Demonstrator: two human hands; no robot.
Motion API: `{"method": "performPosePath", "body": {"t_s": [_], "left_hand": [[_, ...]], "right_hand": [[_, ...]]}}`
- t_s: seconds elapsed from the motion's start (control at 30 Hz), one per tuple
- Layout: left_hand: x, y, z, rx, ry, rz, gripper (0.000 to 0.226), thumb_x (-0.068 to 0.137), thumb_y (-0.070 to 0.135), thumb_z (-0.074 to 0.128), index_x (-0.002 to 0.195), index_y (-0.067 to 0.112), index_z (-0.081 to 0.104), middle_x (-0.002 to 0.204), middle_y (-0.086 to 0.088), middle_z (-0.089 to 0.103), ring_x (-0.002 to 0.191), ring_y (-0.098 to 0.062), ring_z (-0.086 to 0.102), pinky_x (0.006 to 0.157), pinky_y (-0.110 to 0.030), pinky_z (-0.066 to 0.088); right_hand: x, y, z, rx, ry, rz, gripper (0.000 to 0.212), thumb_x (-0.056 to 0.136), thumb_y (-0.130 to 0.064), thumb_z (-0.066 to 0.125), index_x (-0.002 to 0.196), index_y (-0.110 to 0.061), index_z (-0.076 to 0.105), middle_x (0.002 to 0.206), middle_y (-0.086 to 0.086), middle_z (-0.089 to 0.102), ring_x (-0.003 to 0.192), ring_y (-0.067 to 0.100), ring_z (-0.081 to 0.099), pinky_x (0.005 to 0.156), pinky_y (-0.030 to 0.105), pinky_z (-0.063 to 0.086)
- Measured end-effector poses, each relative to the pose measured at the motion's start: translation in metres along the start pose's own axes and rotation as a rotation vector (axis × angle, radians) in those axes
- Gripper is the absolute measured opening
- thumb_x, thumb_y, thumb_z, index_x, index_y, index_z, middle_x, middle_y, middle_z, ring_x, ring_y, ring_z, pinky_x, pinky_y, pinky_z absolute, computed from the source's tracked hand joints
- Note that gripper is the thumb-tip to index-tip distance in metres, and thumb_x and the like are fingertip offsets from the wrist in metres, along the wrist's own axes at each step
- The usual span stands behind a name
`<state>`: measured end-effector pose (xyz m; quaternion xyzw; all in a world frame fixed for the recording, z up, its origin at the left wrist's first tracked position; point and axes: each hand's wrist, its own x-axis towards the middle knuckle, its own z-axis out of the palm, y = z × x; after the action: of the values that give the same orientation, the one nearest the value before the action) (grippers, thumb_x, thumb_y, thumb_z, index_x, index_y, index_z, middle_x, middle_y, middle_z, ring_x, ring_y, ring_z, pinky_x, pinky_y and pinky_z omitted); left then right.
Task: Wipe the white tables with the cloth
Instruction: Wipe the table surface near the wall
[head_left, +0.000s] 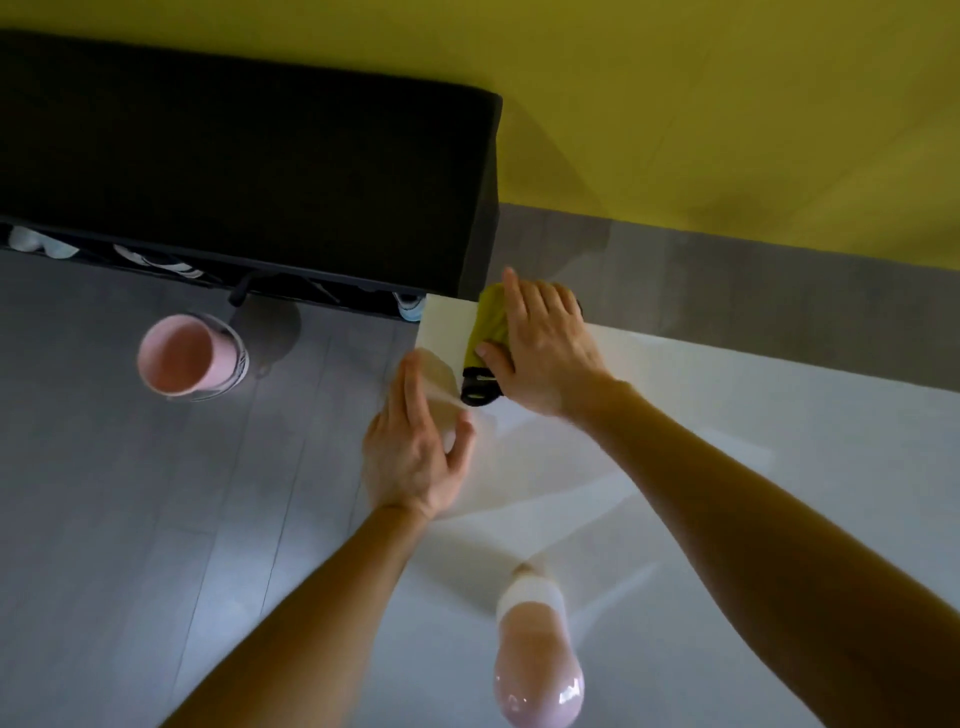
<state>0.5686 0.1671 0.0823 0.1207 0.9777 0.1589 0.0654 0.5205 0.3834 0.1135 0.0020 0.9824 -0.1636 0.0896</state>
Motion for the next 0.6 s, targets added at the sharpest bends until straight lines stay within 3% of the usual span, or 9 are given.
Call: {"method": "performPosePath", "body": {"t_s": [0.13, 0.23, 0.3, 0.4, 0.5, 0.6], "left_hand": [[0.001, 0.004, -0.005, -0.024, -0.003, -0.014, 0.087, 0.103, 0.064, 0.042, 0.167, 0.007, 0.028, 0.159, -0.014, 0.05, 0.111, -0.036, 0.072, 0.074, -0.04, 0.062], [0.0, 0.005, -0.005, -0.029, 0.008, -0.002, 0.087, 0.103, 0.065, 0.041, 0.167, 0.007, 0.029, 0.163, -0.014, 0.046, 0.111, -0.037, 0.072, 0.07, -0.039, 0.061], [0.0, 0.004, -0.004, -0.025, 0.001, 0.002, 0.089, 0.103, 0.067, 0.038, 0.168, 0.007, 0.027, 0.166, -0.015, 0.042, 0.112, -0.038, 0.072, 0.068, -0.038, 0.06], [0.0, 0.004, -0.004, -0.004, 0.002, 0.003, 0.092, 0.103, 0.069, 0.038, 0.169, 0.007, 0.023, 0.168, -0.017, 0.04, 0.116, -0.041, 0.071, 0.068, -0.039, 0.062], [-0.001, 0.003, -0.005, 0.007, 0.001, 0.011, 0.093, 0.102, 0.07, 0.038, 0.169, 0.007, 0.024, 0.167, -0.017, 0.041, 0.116, -0.041, 0.071, 0.067, -0.039, 0.061], [-0.001, 0.002, -0.005, 0.04, 0.006, -0.003, 0.091, 0.102, 0.071, 0.039, 0.166, 0.007, 0.03, 0.163, -0.014, 0.046, 0.099, -0.036, 0.074, 0.061, -0.034, 0.058]], "right_hand": [[0.051, -0.036, -0.005, 0.091, -0.101, -0.092, 0.063, 0.1, -0.061, 0.06, 0.146, -0.021, 0.048, 0.133, 0.002, 0.065, 0.121, 0.03, 0.062, 0.111, 0.043, 0.045], [0.029, -0.016, -0.011, 0.221, -0.101, -0.05, 0.064, 0.099, -0.055, 0.066, 0.15, -0.024, 0.045, 0.139, 0.004, 0.062, 0.125, 0.03, 0.059, 0.111, 0.044, 0.046], [-0.003, 0.021, -0.019, 0.232, -0.091, 0.017, 0.066, 0.096, -0.056, 0.062, 0.15, -0.024, 0.045, 0.141, 0.006, 0.062, 0.126, 0.032, 0.059, 0.112, 0.046, 0.044], [-0.033, 0.054, -0.029, 0.141, -0.031, 0.089, 0.066, 0.092, -0.067, 0.047, 0.14, -0.022, 0.049, 0.126, 0.005, 0.066, 0.113, 0.031, 0.062, 0.107, 0.048, 0.047], [0.004, 0.015, -0.02, 0.108, -0.029, 0.128, 0.059, 0.103, -0.076, 0.042, 0.127, -0.023, 0.053, 0.107, -0.001, 0.061, 0.097, 0.024, 0.06, 0.092, 0.042, 0.046], [0.053, -0.042, 0.001, 0.096, -0.012, -0.017, 0.059, 0.107, -0.071, 0.043, 0.133, -0.02, 0.058, 0.111, 0.002, 0.067, 0.1, 0.026, 0.065, 0.088, 0.039, 0.047]]}}
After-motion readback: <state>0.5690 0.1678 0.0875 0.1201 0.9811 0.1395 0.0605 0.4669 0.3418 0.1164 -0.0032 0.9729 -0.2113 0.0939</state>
